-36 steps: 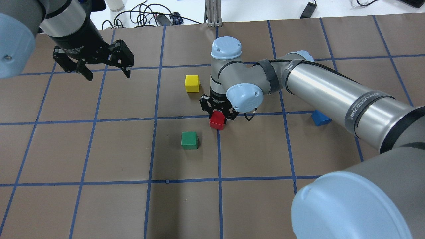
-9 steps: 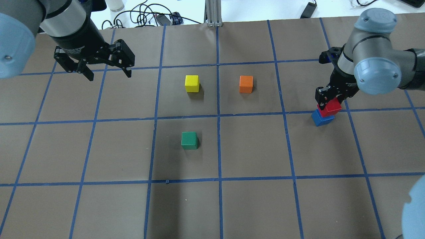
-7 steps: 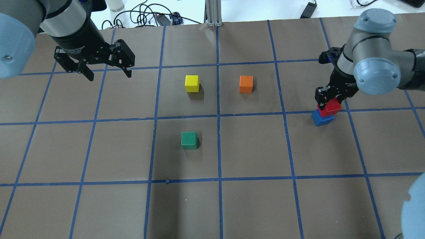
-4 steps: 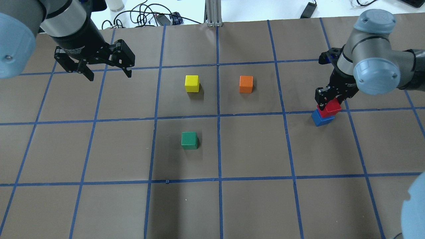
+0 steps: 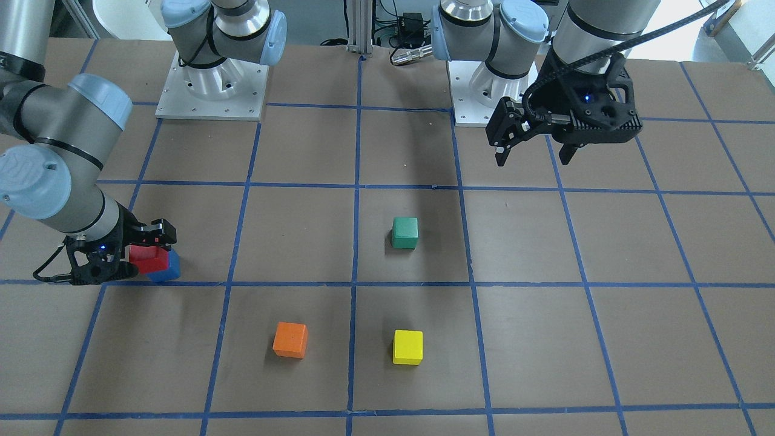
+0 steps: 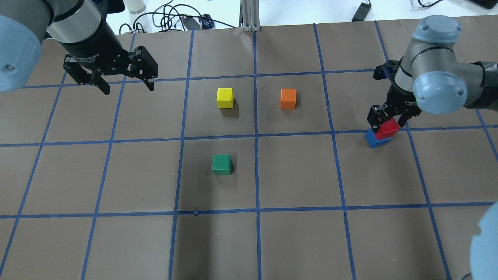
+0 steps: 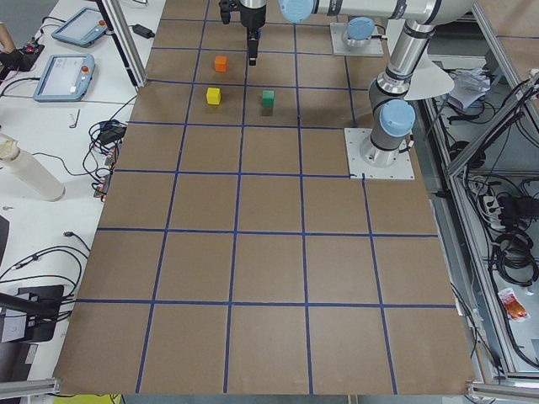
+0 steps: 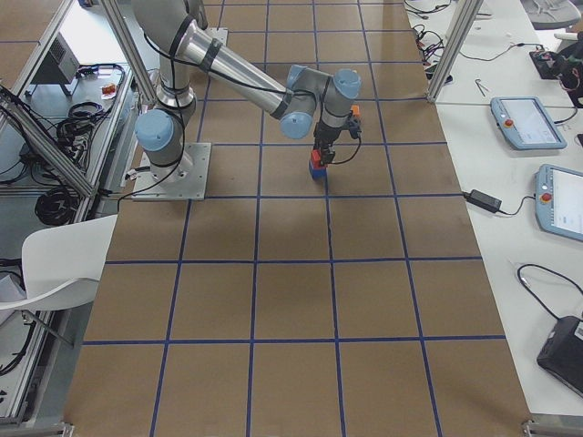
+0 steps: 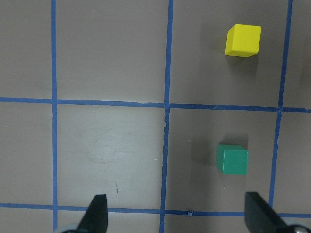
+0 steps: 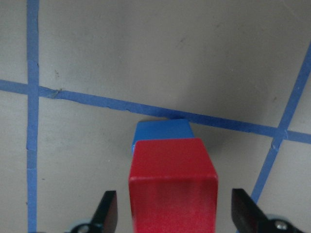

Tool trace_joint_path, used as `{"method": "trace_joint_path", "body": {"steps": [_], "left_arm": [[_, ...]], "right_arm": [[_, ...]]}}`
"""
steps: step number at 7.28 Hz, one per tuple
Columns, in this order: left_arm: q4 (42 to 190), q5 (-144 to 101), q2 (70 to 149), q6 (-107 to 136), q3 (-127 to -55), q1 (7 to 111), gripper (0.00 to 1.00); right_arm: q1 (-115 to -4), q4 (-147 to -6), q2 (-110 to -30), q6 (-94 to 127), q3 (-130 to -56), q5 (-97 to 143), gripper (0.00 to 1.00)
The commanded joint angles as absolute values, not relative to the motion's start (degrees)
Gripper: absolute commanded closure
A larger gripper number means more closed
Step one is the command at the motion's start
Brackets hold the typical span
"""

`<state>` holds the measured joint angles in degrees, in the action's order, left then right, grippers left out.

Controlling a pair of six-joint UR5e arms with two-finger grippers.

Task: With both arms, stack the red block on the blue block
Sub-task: 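Open the right gripper and raise it off the stacked cubes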

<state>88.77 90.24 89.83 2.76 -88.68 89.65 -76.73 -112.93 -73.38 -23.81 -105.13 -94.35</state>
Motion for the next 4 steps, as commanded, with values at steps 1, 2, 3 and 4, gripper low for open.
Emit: {"method": "trace_joint_path", "body": {"steps": [1,2,3,4], "left_arm": [[88.77,90.26,89.82,2.73,-88.68,89.65,0.0],[88.77,90.26,89.82,2.72,-88.68,89.65,0.0],[88.77,90.26,89.82,2.81,-88.68,89.65,0.0],[88.77,90.26,89.82,2.81,-88.59,89.65,0.0]], "right_arm": [[-76.82,-112.5,-74.44,-23.29,-104.5,-94.31,0.0],[-76.99,-112.33,-76.79,-21.99,-104.07,-94.13,0.0],[-77.08,-107.28,-79.17,-19.54,-102.06,-94.04,0.0],[-77.34,-101.14,-81.54,-17.42,-98.56,-93.78,0.0]]}}
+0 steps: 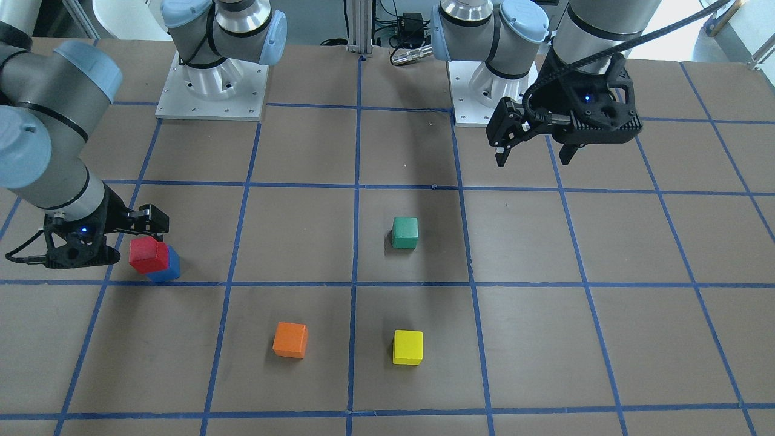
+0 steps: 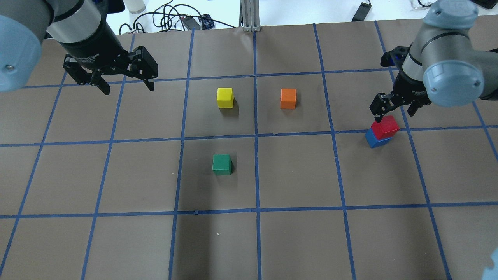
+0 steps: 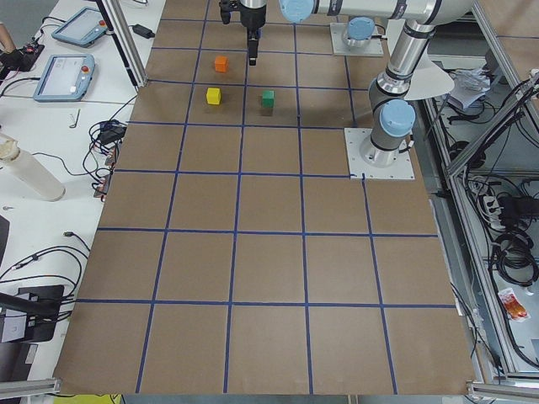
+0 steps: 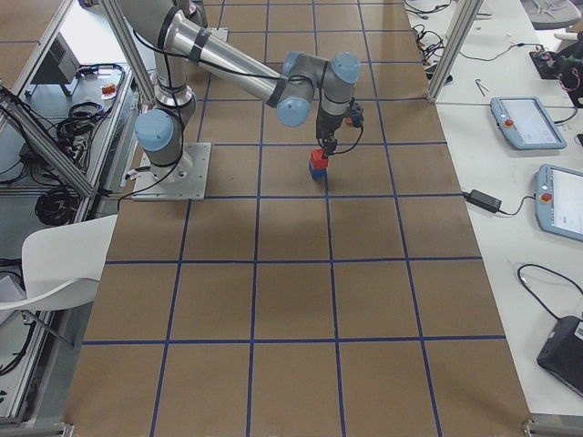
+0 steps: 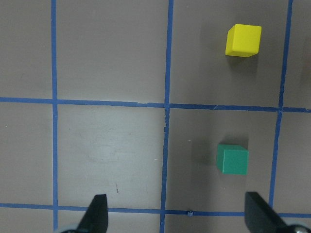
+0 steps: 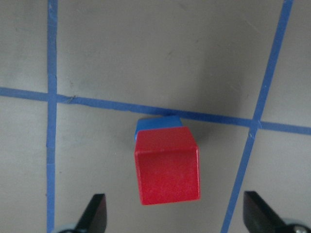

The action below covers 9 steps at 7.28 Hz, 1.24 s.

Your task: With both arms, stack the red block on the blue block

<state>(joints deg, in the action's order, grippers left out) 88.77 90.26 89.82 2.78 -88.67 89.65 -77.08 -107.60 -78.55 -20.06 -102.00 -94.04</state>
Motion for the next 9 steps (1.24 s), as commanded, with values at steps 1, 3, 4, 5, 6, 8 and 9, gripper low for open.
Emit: {"method": "trace_joint_path", "body": {"steps": [1,3,4,5,6,8,9], "left_arm": [[88.77,90.26,89.82,2.73,-88.59,89.65,0.0],[88.77,90.26,89.82,2.81,-88.59,89.65,0.0],[88.77,90.26,89.82,2.81,-88.59,89.65,0.0],[88.77,90.26,89.82,2.73,-88.59,89.65,0.0],[88.77,90.26,89.82,2.81,-88.59,89.65,0.0],[88.77,90.18,89.74,2.81,-88.59,89.65,0.0],[88.77,90.26,89.65,2.81,-88.68,89.65,0.0]], "right_arm": [[-77.95,-94.64,-83.56,-15.14,-94.26,-93.52,0.0],[-82.15,-85.55,-85.16,-7.15,-86.34,-93.16,0.0],[-85.31,-85.52,-85.25,-5.12,-85.44,-93.08,0.0],[-86.65,-85.95,-84.82,-4.4,-85.34,-93.25,0.0],[-86.66,-85.87,-85.08,-3.96,-85.86,-93.51,0.0],[-87.01,-85.61,-86.74,0.43,-86.39,-92.99,0.0],[-87.19,-85.43,-86.83,0.61,-86.48,-92.99,0.0]]}}
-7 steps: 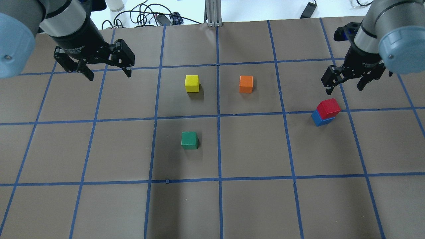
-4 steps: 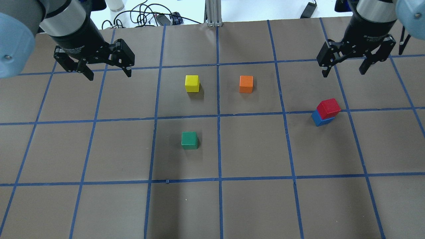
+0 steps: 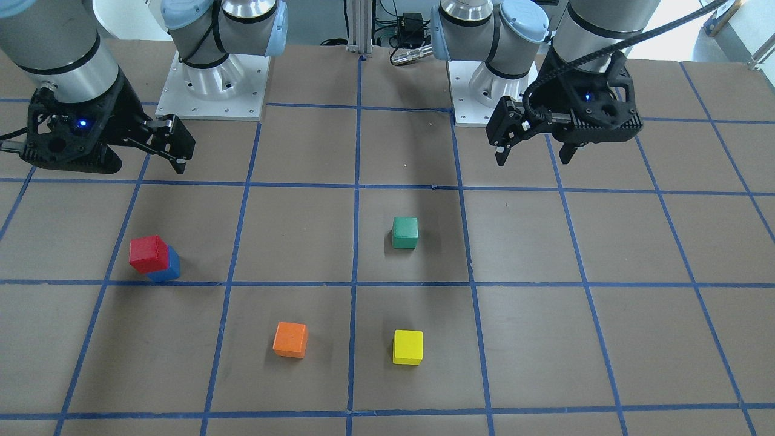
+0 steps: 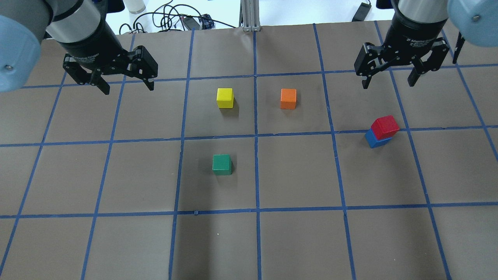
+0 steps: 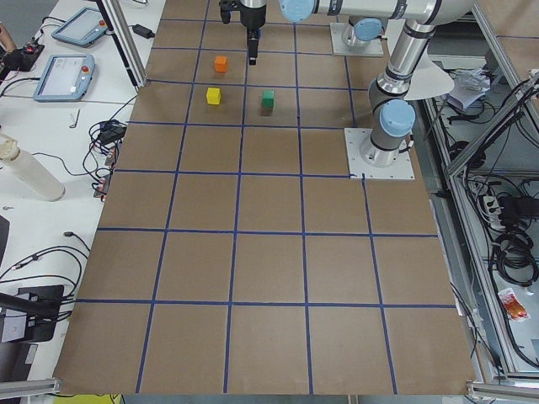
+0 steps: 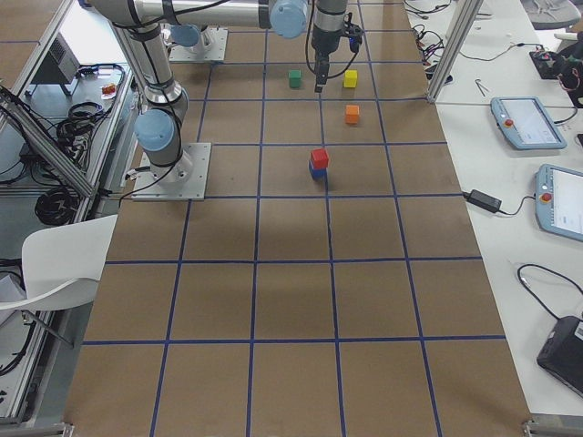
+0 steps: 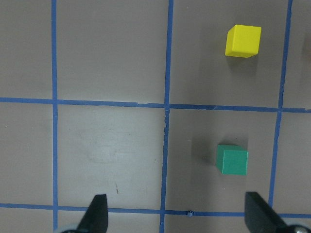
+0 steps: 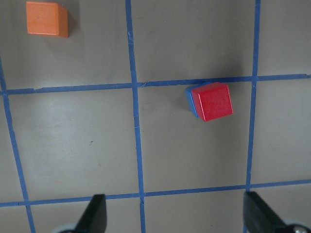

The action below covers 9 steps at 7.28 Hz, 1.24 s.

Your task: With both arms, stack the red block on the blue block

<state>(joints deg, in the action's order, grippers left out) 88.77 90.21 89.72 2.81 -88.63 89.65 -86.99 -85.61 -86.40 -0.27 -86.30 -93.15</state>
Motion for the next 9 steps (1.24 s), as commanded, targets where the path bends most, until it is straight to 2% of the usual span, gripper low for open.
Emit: {"method": "trace_joint_path", "body": {"steps": [1,4,9], "left_arm": [[88.86,90.35,89.65,2.9,-88.68,89.65,0.0],[89.3,90.97,89.82,2.9,-88.77,89.56,0.0],[87.9,90.7,89.74,3.78,-90.7,89.47,0.0]], "right_arm": [[-88.32,-85.6,-87.18,0.7,-86.57,-92.9,0.0],[-89.47,-86.22,-87.89,3.85,-89.12,-92.81,0.0],[-89.47,-86.31,-88.42,4.13,-89.3,-90.18,0.0]]}}
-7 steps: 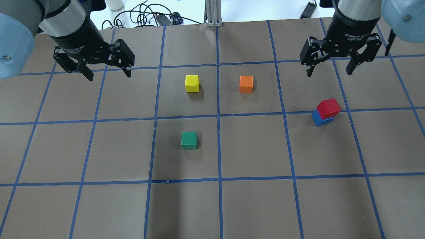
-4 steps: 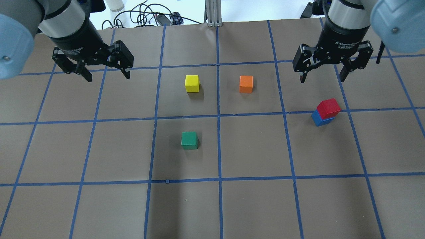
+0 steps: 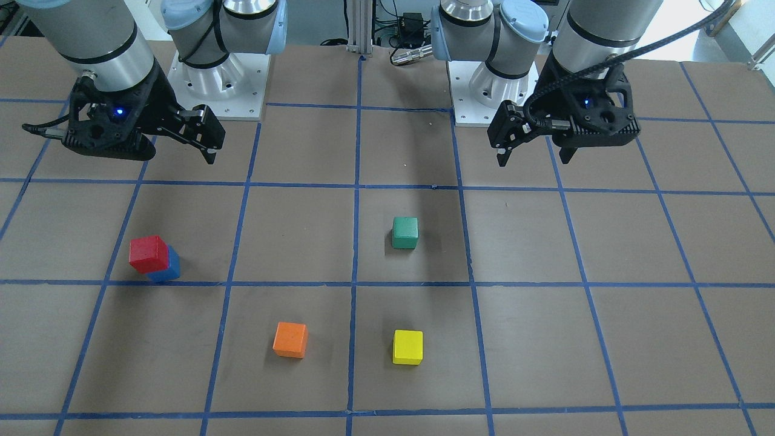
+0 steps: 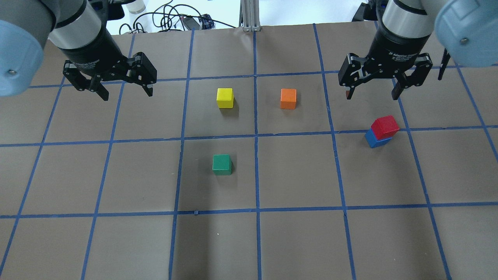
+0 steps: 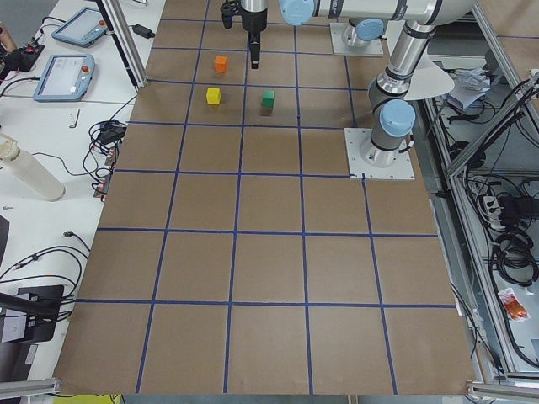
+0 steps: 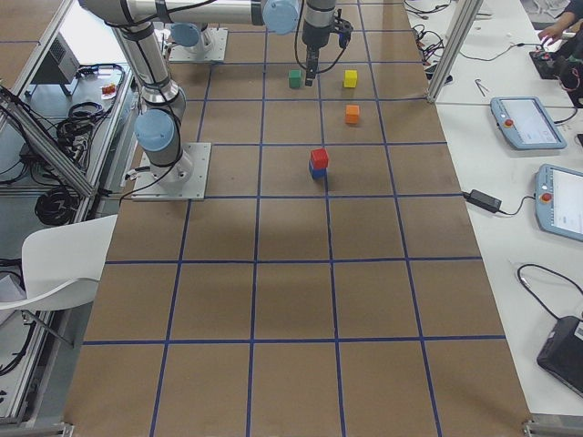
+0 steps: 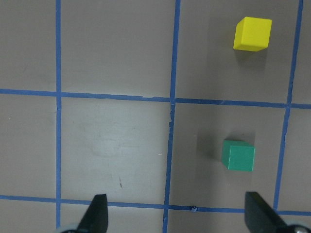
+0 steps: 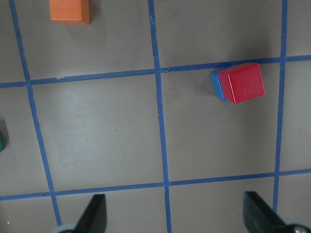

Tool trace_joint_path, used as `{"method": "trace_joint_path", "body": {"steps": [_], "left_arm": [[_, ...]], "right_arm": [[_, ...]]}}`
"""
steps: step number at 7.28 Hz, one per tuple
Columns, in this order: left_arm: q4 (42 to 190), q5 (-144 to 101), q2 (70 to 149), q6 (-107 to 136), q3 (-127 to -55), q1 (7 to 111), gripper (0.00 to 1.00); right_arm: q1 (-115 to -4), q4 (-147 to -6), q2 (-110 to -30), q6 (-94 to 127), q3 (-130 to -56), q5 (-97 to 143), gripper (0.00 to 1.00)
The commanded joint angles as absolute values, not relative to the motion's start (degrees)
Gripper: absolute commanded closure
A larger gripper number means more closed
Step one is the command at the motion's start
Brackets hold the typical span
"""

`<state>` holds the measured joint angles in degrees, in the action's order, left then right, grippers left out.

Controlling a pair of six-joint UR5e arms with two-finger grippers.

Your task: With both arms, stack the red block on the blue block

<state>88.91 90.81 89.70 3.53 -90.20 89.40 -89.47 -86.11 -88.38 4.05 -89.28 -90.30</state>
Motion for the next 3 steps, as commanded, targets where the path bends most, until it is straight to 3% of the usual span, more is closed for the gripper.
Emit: {"method": "trace_joint_path", "body": {"steps": [1,3], "left_arm": [[87.19,91.23,89.65,2.82,-91.83,89.47,0.0],[89.45,90.88,86.95,3.77,-92.03,89.3,0.0]], "right_arm": [[-89.47,-86.22,-88.42,4.13,-89.3,-90.26,0.0],[-89.47,-86.31,-88.42,4.13,-89.3,-90.79,0.0]]}}
